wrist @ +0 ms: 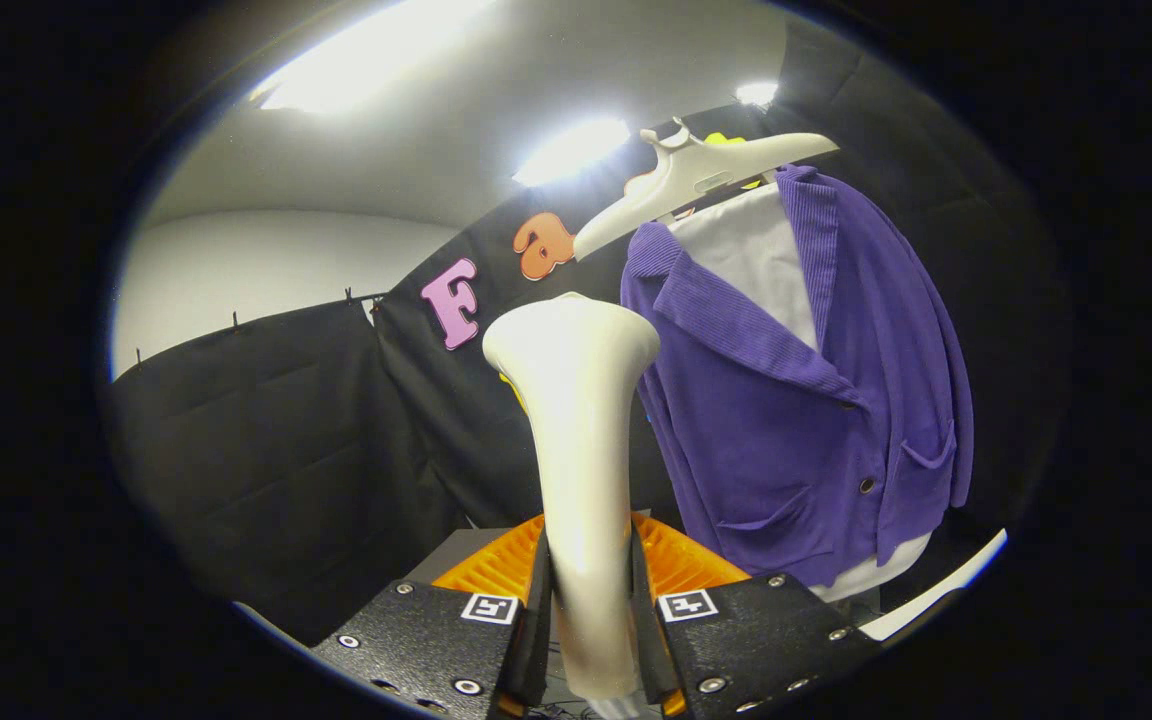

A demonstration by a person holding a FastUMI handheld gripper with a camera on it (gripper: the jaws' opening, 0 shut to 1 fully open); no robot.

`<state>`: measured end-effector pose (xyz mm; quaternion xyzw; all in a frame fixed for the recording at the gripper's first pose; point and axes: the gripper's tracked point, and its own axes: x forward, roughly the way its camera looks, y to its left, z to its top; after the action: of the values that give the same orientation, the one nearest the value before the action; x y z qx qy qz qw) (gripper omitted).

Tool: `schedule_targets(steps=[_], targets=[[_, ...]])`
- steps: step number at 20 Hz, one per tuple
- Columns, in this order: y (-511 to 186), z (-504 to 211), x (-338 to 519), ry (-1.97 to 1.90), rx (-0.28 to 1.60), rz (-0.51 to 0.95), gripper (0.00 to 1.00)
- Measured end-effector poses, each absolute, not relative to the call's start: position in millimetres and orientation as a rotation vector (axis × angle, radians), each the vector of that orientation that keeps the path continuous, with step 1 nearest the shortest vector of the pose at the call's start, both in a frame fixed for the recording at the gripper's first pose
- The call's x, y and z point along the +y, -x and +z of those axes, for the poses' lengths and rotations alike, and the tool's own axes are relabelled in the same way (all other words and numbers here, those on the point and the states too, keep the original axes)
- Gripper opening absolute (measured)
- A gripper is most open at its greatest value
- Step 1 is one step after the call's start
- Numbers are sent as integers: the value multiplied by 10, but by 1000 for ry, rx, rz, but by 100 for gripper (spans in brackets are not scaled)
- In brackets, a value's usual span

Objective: Iron the clothes twice with a garment steamer, once on the left side and once on the right side.

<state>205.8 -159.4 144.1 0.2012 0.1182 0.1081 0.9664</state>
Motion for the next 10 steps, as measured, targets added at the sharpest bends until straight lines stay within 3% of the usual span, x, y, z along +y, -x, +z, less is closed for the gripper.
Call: schedule_targets(steps=[10], targets=[[-2658,1193,-1981,-360,242,105,36]])
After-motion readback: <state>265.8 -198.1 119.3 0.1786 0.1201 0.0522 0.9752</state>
